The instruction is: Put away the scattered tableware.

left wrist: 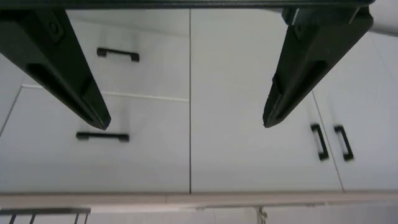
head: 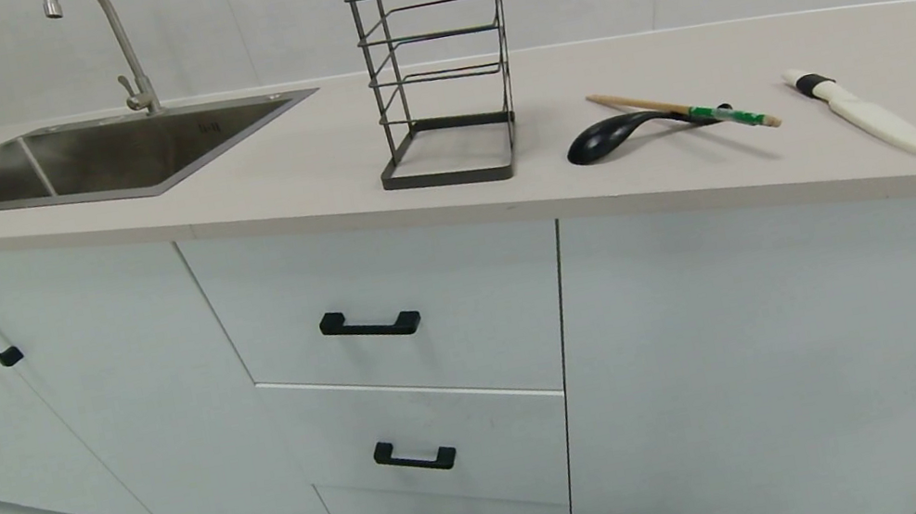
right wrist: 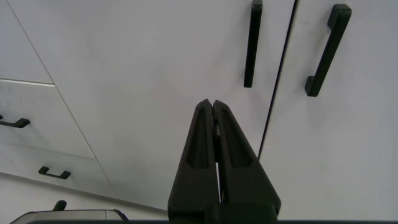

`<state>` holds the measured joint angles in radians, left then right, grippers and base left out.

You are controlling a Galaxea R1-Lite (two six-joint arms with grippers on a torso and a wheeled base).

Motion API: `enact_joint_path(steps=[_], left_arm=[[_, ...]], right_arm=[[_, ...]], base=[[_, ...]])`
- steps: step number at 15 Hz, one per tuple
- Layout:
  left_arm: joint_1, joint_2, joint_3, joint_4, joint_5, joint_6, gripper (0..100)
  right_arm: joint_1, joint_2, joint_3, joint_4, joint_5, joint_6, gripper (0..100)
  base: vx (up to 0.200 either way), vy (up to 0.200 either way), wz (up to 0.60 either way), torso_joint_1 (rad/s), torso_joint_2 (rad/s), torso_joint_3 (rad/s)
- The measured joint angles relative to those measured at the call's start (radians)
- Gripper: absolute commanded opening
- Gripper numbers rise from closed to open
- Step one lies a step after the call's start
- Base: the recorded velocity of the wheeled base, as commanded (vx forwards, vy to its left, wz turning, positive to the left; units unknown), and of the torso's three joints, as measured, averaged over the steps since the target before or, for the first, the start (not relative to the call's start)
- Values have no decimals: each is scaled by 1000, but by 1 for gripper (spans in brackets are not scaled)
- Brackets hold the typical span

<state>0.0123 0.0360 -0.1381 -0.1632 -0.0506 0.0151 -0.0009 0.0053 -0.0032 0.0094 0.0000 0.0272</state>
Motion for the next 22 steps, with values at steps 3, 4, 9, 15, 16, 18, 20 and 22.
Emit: enact_joint_path(steps=[3,4,9,15,16,18,20,22], left_arm=[[-17,34,-52,109,-57,39,100],[-27,41,-53,139,-109,77,100],[-117,161,-66,200,-177,284,100],[-179,487,-147,193,-181,793,100],[-196,552,-164,184,-181,849,100],[-235,671,-186,150,-181,911,100],[-274,762,-191,136,-181,932,100],[-314,837,-193,133,-180,938,100]], right_arm=[[0,0,0,-1,0,0,0],[0,0,0,0,0,0,0],[-1,0,0,0,0,0,0],[1,0,0,-1,0,-1,0],[2,0,0,0,0,-1,0],[3,0,0,0,0,-1,0],[2,0,0,0,0,-1,0],[3,0,0,0,0,-1,0]], base=[[0,0,0,0,0,0],[0,0,0,0,0,0],[0,0,0,0,0,0],[0,0,0,0,0,0],[0,0,0,0,0,0],[0,0,0,0,0,0],[0,0,0,0,0,0],[0,0,0,0,0,0]])
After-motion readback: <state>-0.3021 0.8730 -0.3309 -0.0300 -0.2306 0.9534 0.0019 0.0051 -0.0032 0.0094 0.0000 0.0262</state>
